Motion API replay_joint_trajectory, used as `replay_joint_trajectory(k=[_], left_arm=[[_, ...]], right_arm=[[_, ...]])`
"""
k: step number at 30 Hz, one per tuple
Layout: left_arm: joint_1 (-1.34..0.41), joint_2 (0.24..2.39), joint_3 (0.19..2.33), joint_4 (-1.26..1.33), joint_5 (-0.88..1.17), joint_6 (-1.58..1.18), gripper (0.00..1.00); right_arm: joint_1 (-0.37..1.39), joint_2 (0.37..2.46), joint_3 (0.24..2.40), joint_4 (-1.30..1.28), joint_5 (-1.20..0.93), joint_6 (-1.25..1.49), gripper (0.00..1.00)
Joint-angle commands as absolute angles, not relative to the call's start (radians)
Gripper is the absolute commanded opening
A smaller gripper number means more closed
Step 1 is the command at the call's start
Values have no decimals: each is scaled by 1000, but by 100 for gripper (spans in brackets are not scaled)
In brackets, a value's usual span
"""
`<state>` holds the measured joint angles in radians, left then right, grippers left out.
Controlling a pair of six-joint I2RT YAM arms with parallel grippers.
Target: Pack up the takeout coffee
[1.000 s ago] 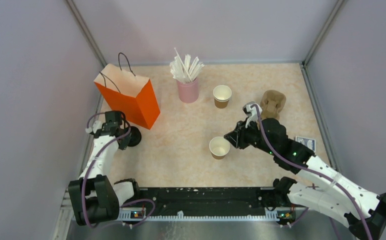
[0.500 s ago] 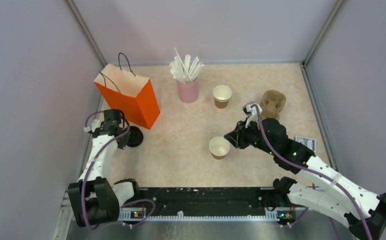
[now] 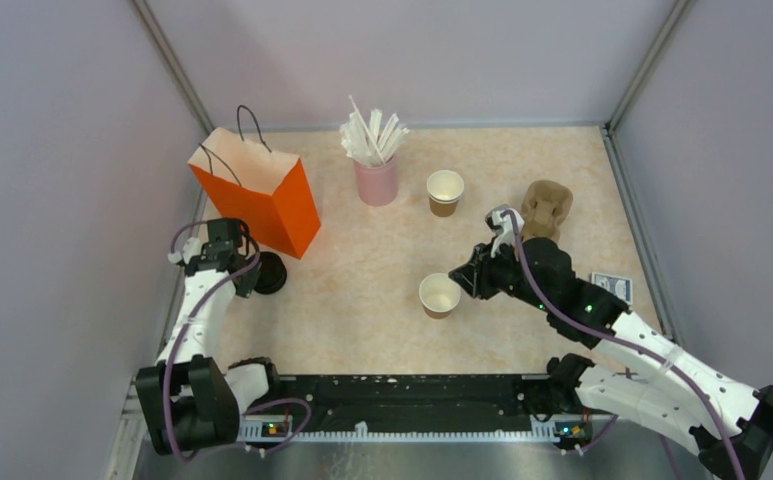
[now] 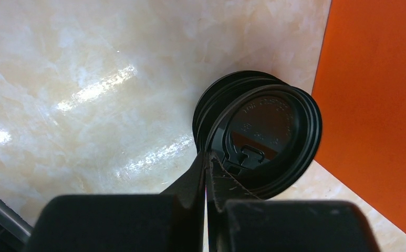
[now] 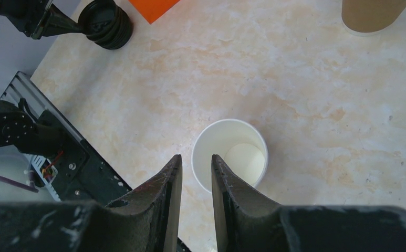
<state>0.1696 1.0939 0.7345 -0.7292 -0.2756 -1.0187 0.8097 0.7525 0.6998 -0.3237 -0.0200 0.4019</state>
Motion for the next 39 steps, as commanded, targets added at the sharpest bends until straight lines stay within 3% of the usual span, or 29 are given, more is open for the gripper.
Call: replay_joint_trajectory(k=[1,8,10,15,17,19,28,32,35,39], left_arm=[[174,1091,727,-700,-271,-1019,0],[175,1019,795,-755,-215,-964,0],[175,985,818,-798,-201,-945,0],[175,857,800,-783,-98,-832,0],[174,803,781,-733,55,-765,0],[173,744,749,-666,210,-702,0],[172,504,614,-352,786,-629,0],[150,502,554,-151,966,-765,0],[132,503,512,26,1045,-871,0],[89,555,521,111,1093,-881,0]], right_arm=[[818,730,705,-309,-7,392,27],[819,739,699,-283,-30,395,27],[819,742,696,-256,-51,396,31],[819,746,666,-106,-166,379,48],[818,742,622,33,-248,374,73],[818,733,560,208,-293,374,82],[817,772,433,740,-403,329,78],[819,813,319,1062,-621,132,78],[820,869,203,1407,-584,-102,80],[827,967,278,1369,-625,-241,79]])
